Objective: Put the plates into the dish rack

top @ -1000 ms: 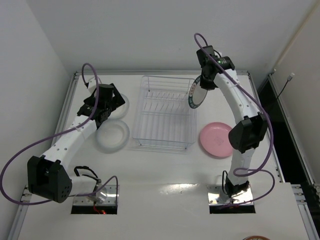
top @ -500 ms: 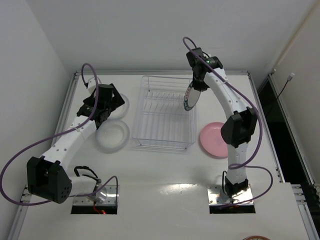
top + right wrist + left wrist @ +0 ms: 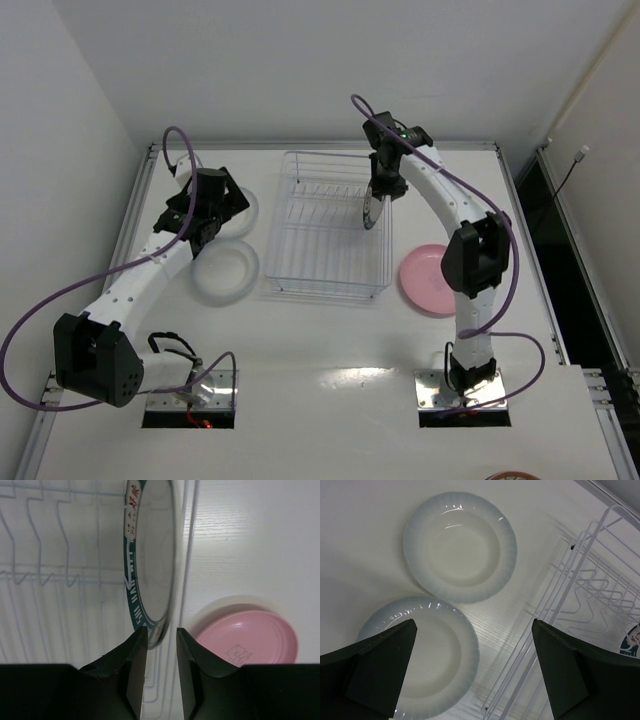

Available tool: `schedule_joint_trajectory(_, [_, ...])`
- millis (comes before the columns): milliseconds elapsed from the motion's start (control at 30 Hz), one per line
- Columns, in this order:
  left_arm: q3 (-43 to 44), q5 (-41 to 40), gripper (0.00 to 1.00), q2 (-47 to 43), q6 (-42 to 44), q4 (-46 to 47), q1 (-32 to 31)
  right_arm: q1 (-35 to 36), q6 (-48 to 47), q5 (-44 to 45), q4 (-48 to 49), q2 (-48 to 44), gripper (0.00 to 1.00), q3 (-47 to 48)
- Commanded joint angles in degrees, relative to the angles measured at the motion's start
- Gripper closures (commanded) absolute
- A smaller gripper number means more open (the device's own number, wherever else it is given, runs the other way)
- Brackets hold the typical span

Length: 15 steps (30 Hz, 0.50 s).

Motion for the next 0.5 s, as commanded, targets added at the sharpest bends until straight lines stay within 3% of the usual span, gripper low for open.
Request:
schedule_joint_trajectory(0, [0.62, -0.64, 0.00, -1.91, -0.05, 0.89, 0.52, 0.41, -1.25, -2.62, 2.67, -3.54, 0.72, 0.35])
schedule_joint_trajectory(100, [0.10, -0.64, 0.00, -1.91, -0.05, 0.89, 0.52, 0.41, -1.25, -2.62, 2.67, -3.54, 0.70, 0.35])
schedule_joint_trajectory(267, [-0.43, -1.25, 0.00, -1.91, 3.11, 2.19, 0.52, -0.20, -1.94, -3.24, 2.14, -5.73, 0.47, 3.07])
schedule_joint_trajectory(333, [-1.05, -0.46, 0.00, -1.38, 8.97, 3.69, 0.52, -0.20, -2.47, -4.37, 2.84, -8.00, 0.39, 3.08])
schedule_joint_trajectory(467, [-2.19, -2.48, 0.00, 1.51, 11.54, 4.23, 0.52, -0.73, -3.71, -6.13, 3.37, -10.91, 0.36, 3.08])
